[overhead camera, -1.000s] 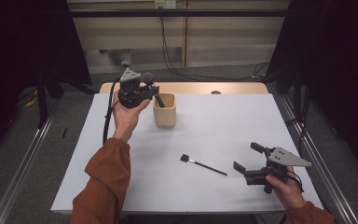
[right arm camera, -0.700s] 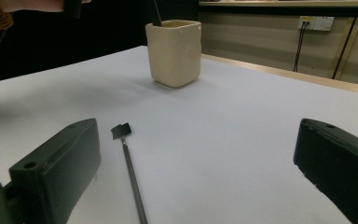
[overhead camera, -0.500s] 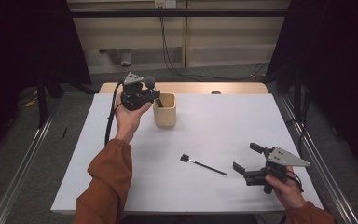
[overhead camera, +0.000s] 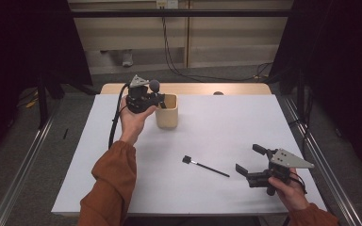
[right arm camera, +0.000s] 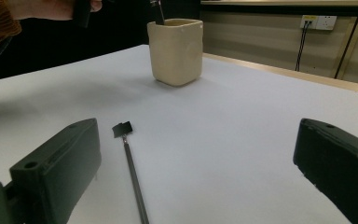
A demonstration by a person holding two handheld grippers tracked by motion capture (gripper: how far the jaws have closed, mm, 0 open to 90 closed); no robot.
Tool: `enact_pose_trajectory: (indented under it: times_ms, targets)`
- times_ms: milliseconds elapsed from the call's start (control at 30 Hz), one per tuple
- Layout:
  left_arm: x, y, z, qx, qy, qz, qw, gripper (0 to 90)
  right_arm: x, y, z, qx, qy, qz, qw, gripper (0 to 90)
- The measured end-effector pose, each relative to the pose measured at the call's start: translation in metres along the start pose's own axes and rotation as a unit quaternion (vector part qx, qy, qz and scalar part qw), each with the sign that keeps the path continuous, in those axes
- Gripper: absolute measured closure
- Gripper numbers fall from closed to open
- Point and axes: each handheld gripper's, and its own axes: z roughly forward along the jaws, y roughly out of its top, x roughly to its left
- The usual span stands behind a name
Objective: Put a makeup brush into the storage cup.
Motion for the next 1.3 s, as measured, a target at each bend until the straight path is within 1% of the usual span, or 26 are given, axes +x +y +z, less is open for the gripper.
enact_pose_trajectory:
  times_ms: [33,100,233,300,433,500,567,600,667,700,733,800,867,900,933,1000,1033,1133,1200,1300]
  targets:
    - [-0.002,0.000,0.000,0.000,-0.002,0.002,1.0000,70.5,0.000,0.000,0.000,0.000,0.000,0.000,1.0000,0.4]
    - [-0.004,0.000,0.002,0.000,-0.001,0.008,1.0000,70.5,0.000,0.000,0.000,0.000,0.000,0.001,1.0000,0.4]
    - [-0.001,-0.003,0.006,0.008,0.000,0.001,1.0000,70.5,0.001,0.000,0.000,0.000,0.001,-0.001,1.0000,0.4]
    - [0.000,-0.005,0.006,0.009,0.002,0.001,1.0000,70.4,0.001,0.000,0.000,-0.001,0.000,-0.001,1.0000,0.4]
    - [0.004,-0.010,0.006,0.010,-0.001,-0.008,0.9999,70.0,0.000,0.000,0.000,0.000,0.001,-0.001,1.0000,0.4]
    - [0.006,-0.012,0.006,0.012,0.003,-0.013,0.9998,69.0,0.001,0.000,0.000,0.000,0.001,-0.002,1.0000,0.4]
    - [0.008,-0.014,0.005,0.012,0.007,-0.016,0.9998,62.7,0.001,0.000,0.000,-0.001,0.001,-0.003,1.0000,0.4]
    - [0.008,-0.014,0.005,0.012,0.011,-0.017,0.9997,57.8,0.001,0.000,0.000,-0.001,0.001,-0.003,1.0000,0.4]
    - [0.008,-0.015,0.005,0.009,0.024,-0.018,0.9995,45.0,0.001,0.000,0.000,-0.001,0.001,-0.003,1.0000,0.4]
    - [0.009,-0.015,0.004,0.007,0.024,-0.013,0.9996,42.8,0.001,0.000,0.000,-0.001,0.001,-0.003,1.0000,0.4]
    - [0.008,-0.015,0.003,0.005,0.026,-0.014,0.9995,41.5,0.001,0.000,0.000,-0.002,0.002,-0.003,1.0000,0.4]
    - [0.009,-0.015,0.001,-0.001,0.034,-0.012,0.9994,31.5,0.001,0.000,0.000,-0.001,0.001,-0.004,1.0000,0.4]
    - [0.009,-0.015,0.000,-0.008,0.040,-0.008,0.9991,24.8,0.001,0.000,0.000,-0.002,0.002,-0.003,1.0000,0.4]
    - [0.009,-0.015,-0.001,-0.012,0.044,-0.009,0.9989,20.9,0.001,0.000,0.000,-0.002,0.002,-0.004,1.0000,0.4]
    - [0.010,-0.016,-0.001,-0.014,0.042,-0.010,0.9990,17.3,0.001,0.000,0.000,-0.002,0.001,-0.003,1.0000,0.4]
    - [0.010,-0.016,-0.002,-0.017,0.046,-0.010,0.9987,12.9,0.001,0.000,0.000,-0.002,0.001,-0.003,1.0000,0.4]
    - [0.011,-0.017,-0.003,-0.020,0.044,-0.012,0.9987,9.6,0.001,0.000,0.000,-0.002,0.000,-0.003,1.0000,0.4]
    - [0.011,-0.017,-0.005,-0.030,0.042,-0.014,0.9986,6.2,0.000,0.000,0.000,-0.002,0.000,-0.002,1.0000,0.4]
    - [0.012,-0.018,-0.007,-0.029,0.044,-0.015,0.9985,3.0,0.000,0.000,0.000,-0.002,0.000,-0.003,1.0000,0.4]
    - [0.011,-0.019,-0.011,-0.033,0.040,-0.012,0.9986,1.9,0.001,0.000,0.000,-0.002,-0.001,-0.003,1.0000,0.4]
